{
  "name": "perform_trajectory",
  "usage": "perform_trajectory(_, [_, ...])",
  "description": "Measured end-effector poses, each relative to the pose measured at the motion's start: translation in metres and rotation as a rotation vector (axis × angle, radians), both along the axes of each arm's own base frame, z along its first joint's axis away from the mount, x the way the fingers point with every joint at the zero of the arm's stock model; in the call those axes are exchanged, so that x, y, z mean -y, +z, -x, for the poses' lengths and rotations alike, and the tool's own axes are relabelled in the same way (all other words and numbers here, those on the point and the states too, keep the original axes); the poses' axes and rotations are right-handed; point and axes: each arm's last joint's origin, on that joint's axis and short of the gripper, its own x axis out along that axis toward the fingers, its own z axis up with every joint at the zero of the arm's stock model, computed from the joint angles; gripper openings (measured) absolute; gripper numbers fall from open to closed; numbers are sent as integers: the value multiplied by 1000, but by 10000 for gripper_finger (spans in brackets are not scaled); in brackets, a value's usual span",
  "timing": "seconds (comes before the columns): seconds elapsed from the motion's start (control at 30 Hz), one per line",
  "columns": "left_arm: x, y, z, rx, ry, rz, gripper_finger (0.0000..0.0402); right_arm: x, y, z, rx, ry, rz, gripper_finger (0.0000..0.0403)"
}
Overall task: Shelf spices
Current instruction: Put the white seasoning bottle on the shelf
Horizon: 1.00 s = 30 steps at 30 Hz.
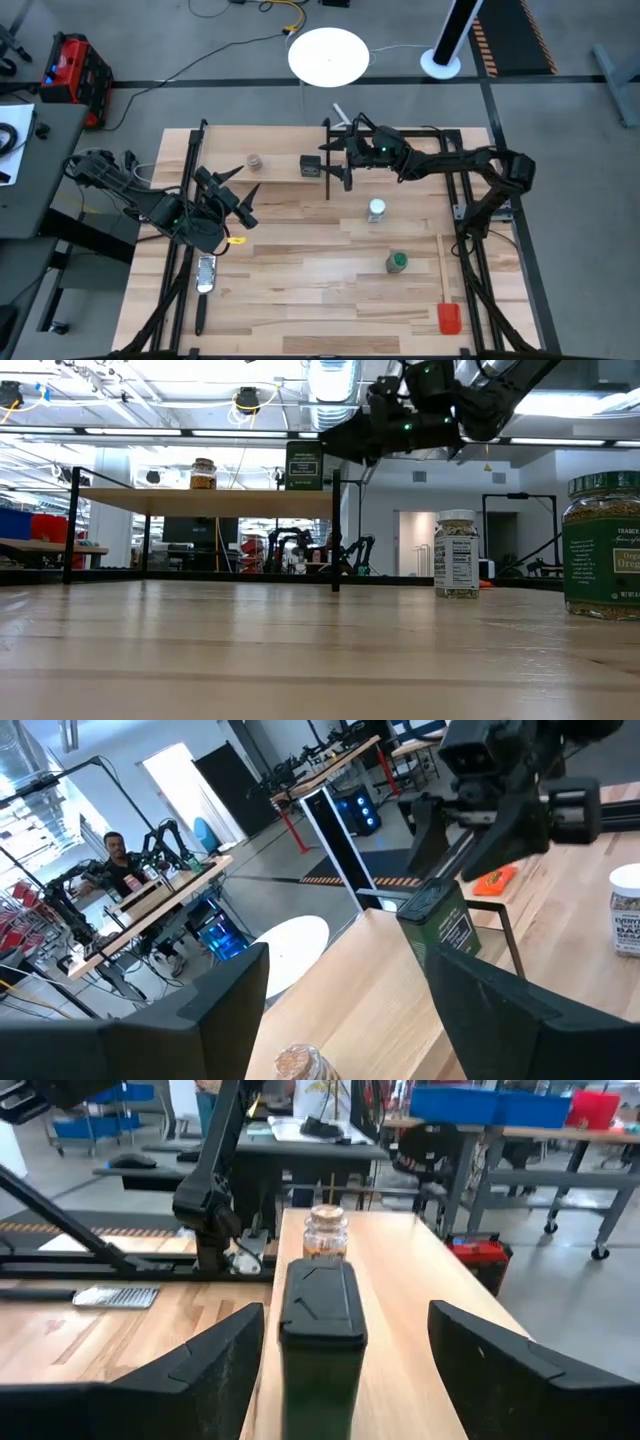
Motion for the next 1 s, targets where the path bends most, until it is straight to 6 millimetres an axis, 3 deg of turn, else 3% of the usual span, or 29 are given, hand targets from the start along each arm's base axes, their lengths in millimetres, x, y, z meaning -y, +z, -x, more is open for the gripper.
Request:
perform_trajectory(0.3, [2,-3,-2,-53,-115,66,258,-24,41,42,-149,29,62,285])
perform_trajectory(0.43, [4,-5,-4,-76,-160,92,258,-38,49,67,-278,43,84,285])
perform_trajectory(0.7, [6,-9,-8,-99,-174,89,258,-60,40,100,-560,31,-48,285])
perform_trajectory(1.0, [9,-10,-10,-117,-257,149,258,-90,17,100,-824,-37,-147,286])
